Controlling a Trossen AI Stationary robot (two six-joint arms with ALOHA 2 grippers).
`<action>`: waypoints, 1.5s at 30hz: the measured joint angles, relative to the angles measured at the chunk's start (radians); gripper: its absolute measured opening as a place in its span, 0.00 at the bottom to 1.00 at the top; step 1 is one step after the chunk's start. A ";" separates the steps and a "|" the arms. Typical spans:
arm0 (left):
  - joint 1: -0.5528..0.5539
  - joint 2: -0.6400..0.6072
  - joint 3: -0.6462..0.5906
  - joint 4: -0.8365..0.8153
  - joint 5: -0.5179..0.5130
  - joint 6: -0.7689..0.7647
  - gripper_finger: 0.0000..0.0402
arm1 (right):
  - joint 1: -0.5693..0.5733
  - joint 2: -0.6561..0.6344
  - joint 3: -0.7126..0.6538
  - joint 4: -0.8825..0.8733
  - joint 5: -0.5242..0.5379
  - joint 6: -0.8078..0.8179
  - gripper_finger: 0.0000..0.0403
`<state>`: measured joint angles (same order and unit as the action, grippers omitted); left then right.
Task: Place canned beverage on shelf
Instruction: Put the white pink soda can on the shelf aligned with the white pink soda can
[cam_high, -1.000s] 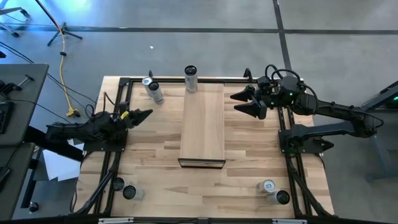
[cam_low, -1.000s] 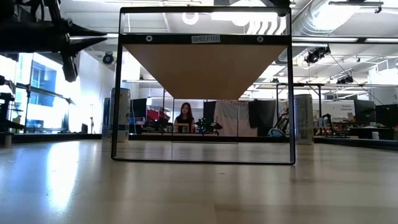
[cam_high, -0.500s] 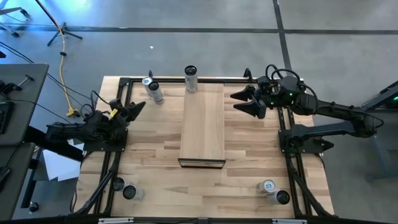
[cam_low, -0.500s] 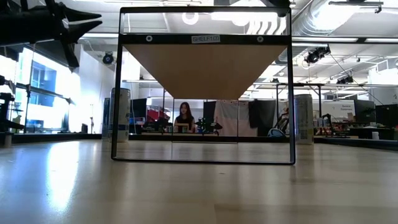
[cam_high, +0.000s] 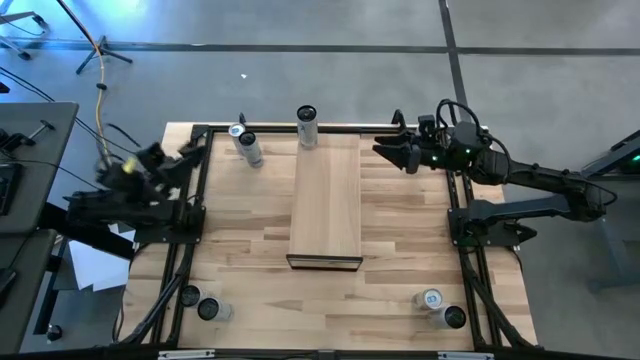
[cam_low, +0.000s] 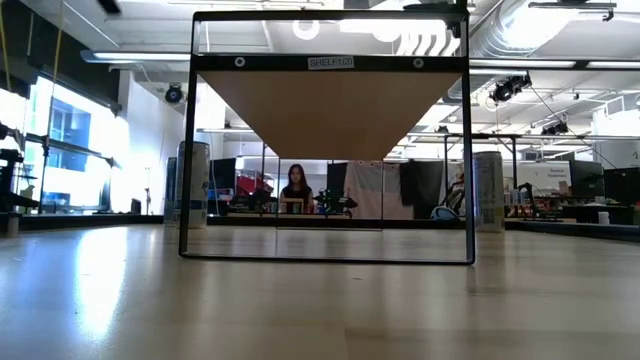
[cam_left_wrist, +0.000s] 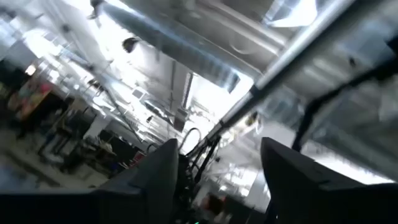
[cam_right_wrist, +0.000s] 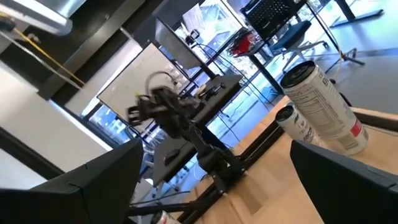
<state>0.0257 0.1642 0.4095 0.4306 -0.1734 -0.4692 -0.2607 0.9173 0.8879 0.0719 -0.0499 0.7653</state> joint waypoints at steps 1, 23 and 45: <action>0.000 0.040 0.060 -0.035 0.027 0.039 0.55 | 0.000 0.000 0.000 0.000 0.002 0.010 0.98; 0.000 0.443 0.631 -0.712 0.123 0.319 0.66 | 0.000 0.000 0.000 -0.014 0.060 0.083 0.98; 0.000 0.549 0.678 -0.777 0.197 0.346 0.99 | 0.000 0.000 0.000 -0.031 0.061 0.079 0.98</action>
<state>0.0254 0.7129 1.0877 -0.3467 0.0232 -0.1228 -0.2607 0.9173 0.8879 0.0406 0.0113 0.8444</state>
